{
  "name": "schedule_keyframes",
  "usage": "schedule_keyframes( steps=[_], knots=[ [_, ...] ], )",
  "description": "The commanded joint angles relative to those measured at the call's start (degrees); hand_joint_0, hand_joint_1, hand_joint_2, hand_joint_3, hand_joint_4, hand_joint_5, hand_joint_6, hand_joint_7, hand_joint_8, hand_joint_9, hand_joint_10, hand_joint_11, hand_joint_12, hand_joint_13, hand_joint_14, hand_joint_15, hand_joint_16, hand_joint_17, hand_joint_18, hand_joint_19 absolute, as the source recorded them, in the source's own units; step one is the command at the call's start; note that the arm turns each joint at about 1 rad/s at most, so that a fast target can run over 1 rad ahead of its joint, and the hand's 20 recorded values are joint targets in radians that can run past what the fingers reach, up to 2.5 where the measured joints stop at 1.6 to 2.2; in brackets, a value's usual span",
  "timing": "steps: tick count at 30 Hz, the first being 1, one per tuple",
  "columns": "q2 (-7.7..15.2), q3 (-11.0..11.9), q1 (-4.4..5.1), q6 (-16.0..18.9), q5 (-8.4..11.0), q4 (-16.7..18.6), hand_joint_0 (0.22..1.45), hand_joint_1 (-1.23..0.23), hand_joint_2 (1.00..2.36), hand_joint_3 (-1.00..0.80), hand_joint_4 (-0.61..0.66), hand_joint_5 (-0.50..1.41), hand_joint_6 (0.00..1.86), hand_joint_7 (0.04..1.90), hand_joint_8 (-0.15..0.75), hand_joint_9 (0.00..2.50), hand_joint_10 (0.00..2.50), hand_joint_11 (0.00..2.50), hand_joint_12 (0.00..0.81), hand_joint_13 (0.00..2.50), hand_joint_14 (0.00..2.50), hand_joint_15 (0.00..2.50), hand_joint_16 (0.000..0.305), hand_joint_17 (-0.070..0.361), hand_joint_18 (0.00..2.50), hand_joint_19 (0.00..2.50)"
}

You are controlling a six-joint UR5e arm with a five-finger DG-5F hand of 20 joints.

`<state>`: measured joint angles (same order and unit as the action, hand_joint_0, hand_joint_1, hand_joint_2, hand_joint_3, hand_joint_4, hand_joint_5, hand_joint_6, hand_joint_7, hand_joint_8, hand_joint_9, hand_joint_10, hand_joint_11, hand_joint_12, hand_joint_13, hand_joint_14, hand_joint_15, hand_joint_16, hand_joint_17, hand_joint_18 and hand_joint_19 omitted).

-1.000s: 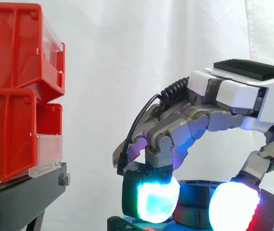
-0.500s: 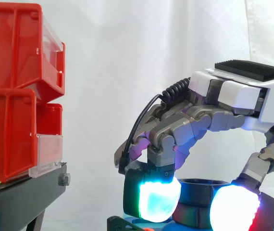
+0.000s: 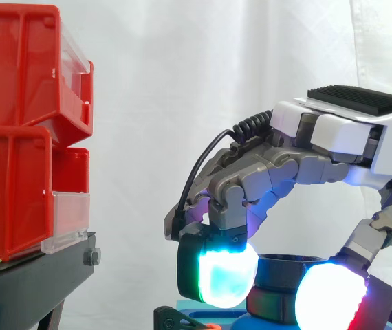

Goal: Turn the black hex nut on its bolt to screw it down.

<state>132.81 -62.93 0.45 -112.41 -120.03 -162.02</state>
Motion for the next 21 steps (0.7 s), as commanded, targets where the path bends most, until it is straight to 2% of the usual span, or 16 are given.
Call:
schedule_keyframes(
  steps=[1,21],
  knots=[
    [0.0,0.0,-0.01,0.0,-0.12,0.0,0.62,-0.68,1.01,-0.34,0.13,0.01,0.50,1.45,0.291,1.02,0.02,0.41,0.310,0.65,0.01,0.22,0.043,0.096,0.58,0.52],
    [0.1,0.0,0.08,0.0,-0.21,0.0,0.62,-0.68,1.01,-0.34,0.14,0.01,0.50,1.43,0.313,1.06,0.02,0.45,0.311,0.67,0.01,0.22,0.043,0.097,0.60,0.52]
  ],
)
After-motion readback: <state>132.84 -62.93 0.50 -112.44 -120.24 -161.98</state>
